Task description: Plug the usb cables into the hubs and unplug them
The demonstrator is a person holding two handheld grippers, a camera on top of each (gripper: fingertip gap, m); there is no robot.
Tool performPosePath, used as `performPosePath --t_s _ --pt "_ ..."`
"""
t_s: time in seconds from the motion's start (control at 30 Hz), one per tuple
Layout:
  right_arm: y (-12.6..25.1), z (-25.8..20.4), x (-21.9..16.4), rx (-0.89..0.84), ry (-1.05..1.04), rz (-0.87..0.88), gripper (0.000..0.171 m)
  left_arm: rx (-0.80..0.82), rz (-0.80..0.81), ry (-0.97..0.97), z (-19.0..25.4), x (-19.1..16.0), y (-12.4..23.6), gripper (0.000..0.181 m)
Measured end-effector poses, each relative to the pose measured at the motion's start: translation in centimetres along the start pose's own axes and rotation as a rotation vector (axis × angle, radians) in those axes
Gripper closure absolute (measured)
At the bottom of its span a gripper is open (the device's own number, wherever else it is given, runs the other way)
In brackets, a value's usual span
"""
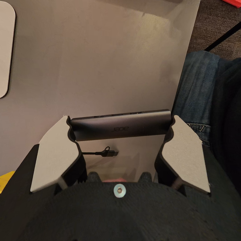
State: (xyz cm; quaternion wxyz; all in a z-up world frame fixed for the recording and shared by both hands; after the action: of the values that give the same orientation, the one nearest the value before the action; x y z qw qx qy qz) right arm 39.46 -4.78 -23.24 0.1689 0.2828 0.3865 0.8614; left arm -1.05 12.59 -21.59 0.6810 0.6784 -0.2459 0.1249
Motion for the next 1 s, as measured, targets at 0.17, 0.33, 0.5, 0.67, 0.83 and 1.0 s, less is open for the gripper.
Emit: performPosePath --t_s 0.17,0.33,0.5,0.67,0.83,1.0 --pt "-2.9 -3.4 -2.1 0.211 -0.164 -0.058 0.166 0.006 -0.003 0.000 0.0 -0.1 0.0 0.047" --pt "-4.6 -5.1 -3.2 0.425 -0.303 -0.186 0.165 0.009 0.003 -0.003 0.1 0.0 0.1 0.047" --pt "-4.9 -5.0 -3.0 0.486 -0.331 -0.239 0.155 0.016 0.011 0.001 0.1 -0.2 0.4 0.047" --pt "-1.5 -3.8 -2.4 0.465 -0.328 -0.277 0.122 0.032 0.012 0.002 -0.2 -0.3 0.6 0.047" --pt "3.4 0.2 2.8 0.258 -0.322 -0.138 0.123 0.067 0.011 -0.027 -0.6 0.6 0.7 0.047" --pt "6.8 -1.7 22.9 0.375 -0.359 0.528 0.138 0.108 0.011 -0.092 -0.6 2.6 0.3 0.047"
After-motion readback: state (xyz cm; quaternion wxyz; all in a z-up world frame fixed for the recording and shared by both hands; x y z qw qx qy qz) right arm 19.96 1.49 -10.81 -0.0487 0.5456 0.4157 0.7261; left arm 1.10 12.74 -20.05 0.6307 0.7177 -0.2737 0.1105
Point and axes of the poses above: each gripper's, where its closed fingertips meet, y back along the fingers, x out of its top, z = x × y across the jaws, the point moved 1 cm from there along y, back along the fingers, and after that the axes turned 2 degrees about -y, right-handed, at the moved point
